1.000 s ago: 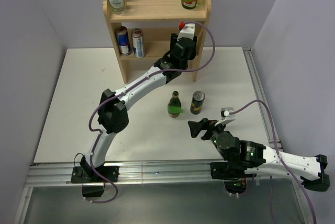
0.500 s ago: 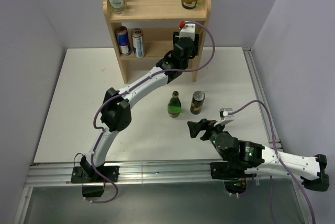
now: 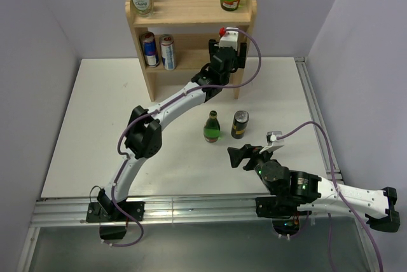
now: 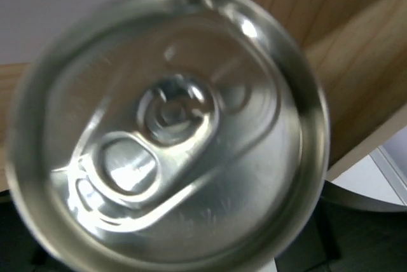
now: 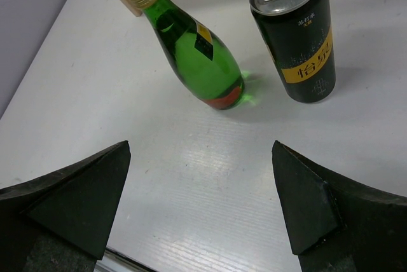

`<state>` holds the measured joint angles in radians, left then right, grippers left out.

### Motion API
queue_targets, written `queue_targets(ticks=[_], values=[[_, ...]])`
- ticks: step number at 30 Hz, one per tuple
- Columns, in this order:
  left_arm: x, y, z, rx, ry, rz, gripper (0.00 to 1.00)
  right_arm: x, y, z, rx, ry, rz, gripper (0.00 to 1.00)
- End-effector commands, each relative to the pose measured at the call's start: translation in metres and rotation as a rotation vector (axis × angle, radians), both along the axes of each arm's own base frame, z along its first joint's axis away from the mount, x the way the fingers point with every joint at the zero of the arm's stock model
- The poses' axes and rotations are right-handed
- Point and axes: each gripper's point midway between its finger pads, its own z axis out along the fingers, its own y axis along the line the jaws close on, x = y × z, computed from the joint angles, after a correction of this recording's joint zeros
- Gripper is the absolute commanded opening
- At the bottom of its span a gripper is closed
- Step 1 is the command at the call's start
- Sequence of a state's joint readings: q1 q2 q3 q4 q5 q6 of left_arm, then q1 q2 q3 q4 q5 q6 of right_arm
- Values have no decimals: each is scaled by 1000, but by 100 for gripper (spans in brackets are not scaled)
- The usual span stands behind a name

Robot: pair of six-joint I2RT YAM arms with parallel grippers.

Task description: Place and organize the beverage onto the shelf

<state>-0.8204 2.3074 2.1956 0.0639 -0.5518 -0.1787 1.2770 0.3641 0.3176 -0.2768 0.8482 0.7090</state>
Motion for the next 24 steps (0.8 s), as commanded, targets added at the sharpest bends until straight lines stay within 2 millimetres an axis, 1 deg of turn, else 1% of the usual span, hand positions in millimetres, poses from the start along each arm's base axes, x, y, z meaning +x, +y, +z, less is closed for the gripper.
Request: queue_targets(ticks=[1,4,6,7,14,19,21,22,24], values=[[1,-10,12,-44,-32,-33,88,2,1,4,17,-15,-12,99],[1,-11,10,-43,-29,-36,89,2,1,4,15,-14,-13,99],[1,-10,10,-39,-28,-38,92,2,1,4,17,-14,-13,99],[1,-10,8,-36,-26,-37,99,2,1,5,19,-14,-13,99],[-1,-13,10,-30,-29,-60,99,2,0,4,19,-13,-13,99],[-1,-16,4,-23,-23,-71,99,2,0,4,26,-15,-18,99],[-3,-15,6,-30,-26,-69,99,2,0,3,22,-15,-19,99],[-3,-15,0,-24,-17,-70,99,2,0,2,20,-14,-20,99],[-6,-14,2,-28,-18,-70,99,2,0,2,19,-13,-20,99]])
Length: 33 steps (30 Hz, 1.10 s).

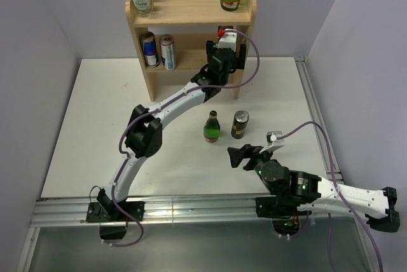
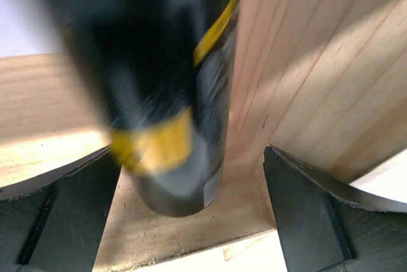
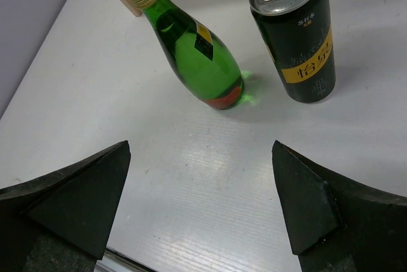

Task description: Place and organize the beverage onto the shelf

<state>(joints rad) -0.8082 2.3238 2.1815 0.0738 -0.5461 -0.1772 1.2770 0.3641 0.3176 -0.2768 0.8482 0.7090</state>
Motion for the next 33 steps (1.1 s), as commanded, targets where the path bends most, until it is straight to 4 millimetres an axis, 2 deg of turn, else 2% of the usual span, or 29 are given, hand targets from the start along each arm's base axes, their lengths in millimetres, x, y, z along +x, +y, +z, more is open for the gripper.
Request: queue_targets(ticks=[1,8,15,16,25,29,30,31,33], values=[[-14,-17,12,-39,-25,-78,99,2,0,1,17,-13,-20,99],[-26,-18,7,-22,-18,-80,99,2,0,0,16,-13,-20,99],[-35,-8,9,-16,-16,-63,99,2,0,0,17,-12,-20,99],[-36,-6,3,-5,-7,-62,99,3,0,0,14,-12,-21,99],[-47,8,10,13,-7,-44,99,3,0,-1,5,-10,-24,99],[-56,16,20,15,-14,-31,98,3,0,-2,3,-9,-28,99],[-58,21,15,37,-11,-16,98,3,0,-2,3,-10,-28,99],[-63,25,27,26,-27,-13,98,3,1,-3,0,-10,-27,99],[-68,33,29,40,-27,-1,98,3,1,-3,-1,-10,-25,99]])
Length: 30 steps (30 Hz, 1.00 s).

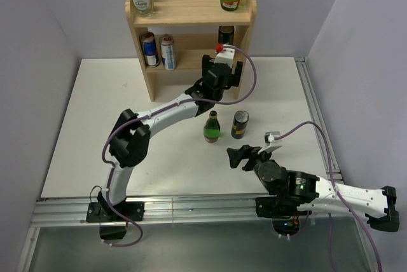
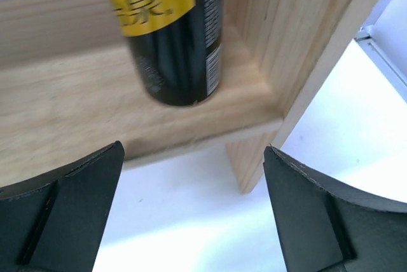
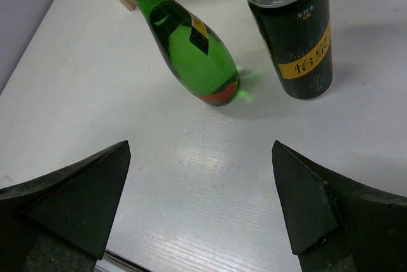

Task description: Place and organize the beverage onto the shelf

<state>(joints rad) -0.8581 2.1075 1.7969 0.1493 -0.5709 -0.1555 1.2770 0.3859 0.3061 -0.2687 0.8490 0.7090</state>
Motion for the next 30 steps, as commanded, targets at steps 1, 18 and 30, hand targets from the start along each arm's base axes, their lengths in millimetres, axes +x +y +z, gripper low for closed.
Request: queue_targets(ticks=[1,18,30], values=[[-19,22,71,-64,-94,27,98,3,0,4,20,-16,-25,99],[-141,115,69,-110,48,27,94,5,0,1,2,-12,-37,99],[-246,89,-83,-146,241,-242,93,5,-1,1,7,-13,-44,99]])
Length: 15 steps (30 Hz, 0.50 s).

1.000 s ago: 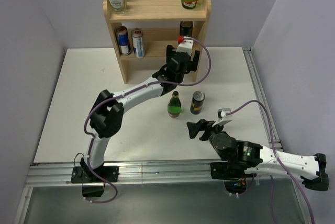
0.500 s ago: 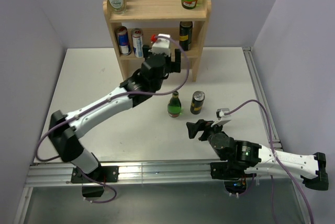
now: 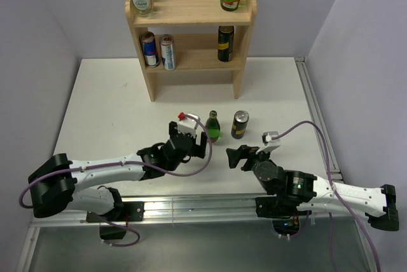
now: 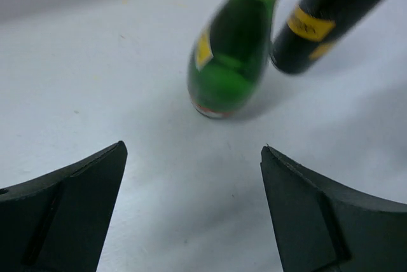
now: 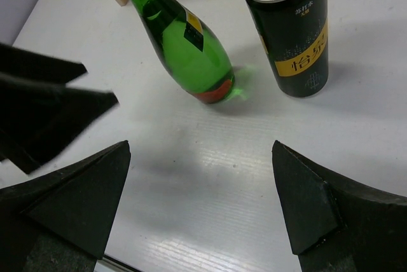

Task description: Place and organize the beverage onto the shelf

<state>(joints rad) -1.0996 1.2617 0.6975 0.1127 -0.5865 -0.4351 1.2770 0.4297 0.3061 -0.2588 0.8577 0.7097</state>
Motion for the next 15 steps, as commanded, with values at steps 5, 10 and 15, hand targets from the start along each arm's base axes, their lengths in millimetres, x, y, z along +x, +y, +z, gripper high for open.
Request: queue_targets(ticks=[5,10,15], values=[[-14,-52,-10,-150,21,-104,94,4,-2,5,32,-16,-38,99],[-2,-72,-27,-117,8,-105,93,3,-2,5,32,-16,-37,99],[16,-83,-54,-69,-17,-75,93,3,1,5,24,-17,-21,99]])
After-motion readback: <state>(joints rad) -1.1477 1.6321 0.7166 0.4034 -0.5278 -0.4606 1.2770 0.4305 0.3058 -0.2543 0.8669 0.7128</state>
